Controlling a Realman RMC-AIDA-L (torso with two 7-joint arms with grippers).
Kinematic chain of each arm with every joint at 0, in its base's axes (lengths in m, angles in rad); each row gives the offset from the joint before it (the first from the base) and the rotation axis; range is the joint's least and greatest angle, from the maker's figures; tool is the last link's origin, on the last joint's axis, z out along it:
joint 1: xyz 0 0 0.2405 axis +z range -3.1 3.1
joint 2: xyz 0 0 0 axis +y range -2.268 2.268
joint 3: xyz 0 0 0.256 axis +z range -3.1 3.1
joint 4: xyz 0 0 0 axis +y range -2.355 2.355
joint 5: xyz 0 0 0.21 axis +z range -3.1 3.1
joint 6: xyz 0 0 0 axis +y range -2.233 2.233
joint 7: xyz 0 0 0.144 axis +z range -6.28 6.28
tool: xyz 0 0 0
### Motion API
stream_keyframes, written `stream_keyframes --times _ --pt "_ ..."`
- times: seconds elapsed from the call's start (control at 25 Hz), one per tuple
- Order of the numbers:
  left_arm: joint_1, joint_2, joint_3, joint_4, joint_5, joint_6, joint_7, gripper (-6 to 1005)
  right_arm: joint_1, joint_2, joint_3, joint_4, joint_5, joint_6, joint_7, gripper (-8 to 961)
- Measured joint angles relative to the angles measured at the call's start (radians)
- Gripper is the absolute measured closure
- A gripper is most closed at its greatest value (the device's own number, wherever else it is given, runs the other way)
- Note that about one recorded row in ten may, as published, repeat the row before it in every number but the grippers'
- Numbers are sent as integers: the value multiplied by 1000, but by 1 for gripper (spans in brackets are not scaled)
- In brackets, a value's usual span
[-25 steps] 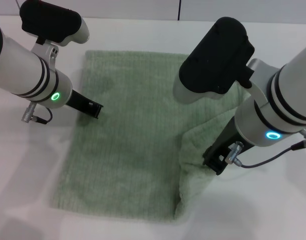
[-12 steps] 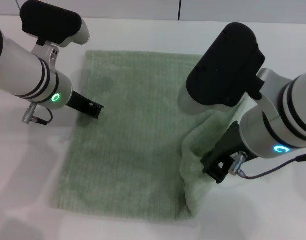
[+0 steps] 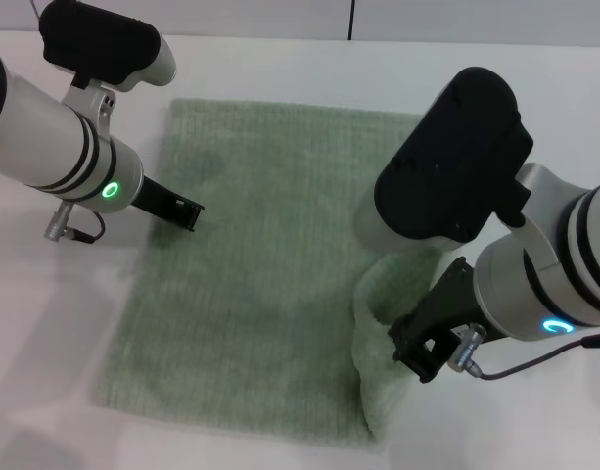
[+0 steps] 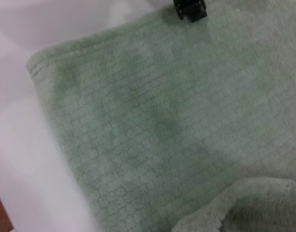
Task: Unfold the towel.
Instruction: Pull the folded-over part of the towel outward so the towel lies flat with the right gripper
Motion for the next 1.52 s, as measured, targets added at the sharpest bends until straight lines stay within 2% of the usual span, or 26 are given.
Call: stream_keyframes --times 0.52,0.96,1.48,1.52 --pt "-1 0 5 0 0 0 -1 1001 -62 -2 -46 54 -61 5 15 909" --pt "3 -1 6 2 0 0 -9 1001 -116 -5 -59 49 -56 19 9 904" --pt "17 -3 10 -3 -9 5 -13 1000 -144 -10 -109 57 -136 27 18 899" --pt "18 -3 11 -9 -11 4 -13 1000 -144 -10 -107 67 -137 27 20 871"
